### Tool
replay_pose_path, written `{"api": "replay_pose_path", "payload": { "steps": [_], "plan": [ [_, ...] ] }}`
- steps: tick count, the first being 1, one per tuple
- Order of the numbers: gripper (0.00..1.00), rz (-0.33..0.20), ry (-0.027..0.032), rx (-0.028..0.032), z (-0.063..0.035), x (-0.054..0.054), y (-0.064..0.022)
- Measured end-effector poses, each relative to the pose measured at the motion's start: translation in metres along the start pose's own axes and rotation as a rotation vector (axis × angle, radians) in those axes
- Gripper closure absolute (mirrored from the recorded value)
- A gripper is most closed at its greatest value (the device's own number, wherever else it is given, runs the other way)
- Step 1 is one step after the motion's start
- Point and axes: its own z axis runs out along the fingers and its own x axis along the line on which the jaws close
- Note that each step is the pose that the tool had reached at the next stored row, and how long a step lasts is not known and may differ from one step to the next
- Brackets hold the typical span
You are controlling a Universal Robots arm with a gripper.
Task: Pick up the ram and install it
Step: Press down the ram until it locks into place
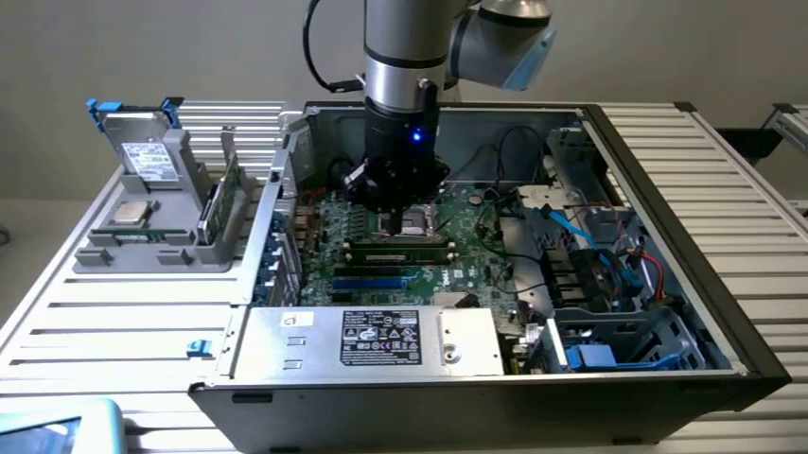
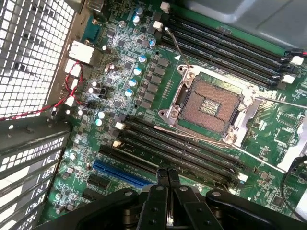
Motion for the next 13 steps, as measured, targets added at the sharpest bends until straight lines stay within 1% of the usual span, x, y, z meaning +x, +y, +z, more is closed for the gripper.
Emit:
{"api": "replay_pose_path", "payload": {
  "steps": [1,3,4,5,7,9,13],
  "plan": [
    [0.89,0.008,-0.0011,0.0041,0.0001,0.0000,0.0000],
    [0.89,0.022,-0.0039,0.0175,0.0000,0.0000,0.0000],
    [0.89,0.031,-0.0065,0.0223,0.0001,0.0000,0.0000],
    [0.89,0.039,-0.0088,0.0252,0.0000,0.0000,0.0000],
    [0.89,0.058,-0.0129,0.0281,0.0000,0.0000,-0.0001],
    [0.89,0.080,-0.0157,0.0286,0.0001,-0.0001,0.0000],
    [0.89,0.126,-0.0179,0.0283,0.0000,0.0000,0.0000]
  ]
}}
